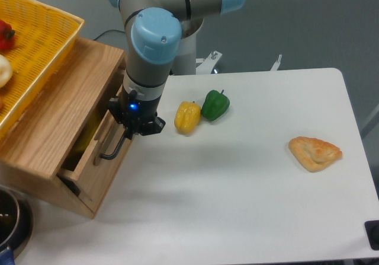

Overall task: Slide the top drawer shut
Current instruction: 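Push the drawer front with the gripper into the cabinet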

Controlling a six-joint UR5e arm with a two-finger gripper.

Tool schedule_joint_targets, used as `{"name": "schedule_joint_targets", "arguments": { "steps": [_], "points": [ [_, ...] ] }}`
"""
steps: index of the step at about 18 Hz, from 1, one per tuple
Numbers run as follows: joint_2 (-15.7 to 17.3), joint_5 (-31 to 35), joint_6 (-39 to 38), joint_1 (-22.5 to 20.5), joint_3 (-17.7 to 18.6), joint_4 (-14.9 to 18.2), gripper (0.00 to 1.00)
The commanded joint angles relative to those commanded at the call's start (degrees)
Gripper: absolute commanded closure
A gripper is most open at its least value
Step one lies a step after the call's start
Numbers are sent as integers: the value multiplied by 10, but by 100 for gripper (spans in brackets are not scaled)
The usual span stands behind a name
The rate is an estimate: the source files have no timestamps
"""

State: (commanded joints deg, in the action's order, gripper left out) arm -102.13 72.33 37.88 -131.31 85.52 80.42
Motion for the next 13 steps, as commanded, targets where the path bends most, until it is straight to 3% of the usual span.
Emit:
{"name": "schedule_joint_targets", "arguments": {
  "steps": [13],
  "points": [
    [0, 0, -19, 20, 1, -2, 86]
  ]
}}
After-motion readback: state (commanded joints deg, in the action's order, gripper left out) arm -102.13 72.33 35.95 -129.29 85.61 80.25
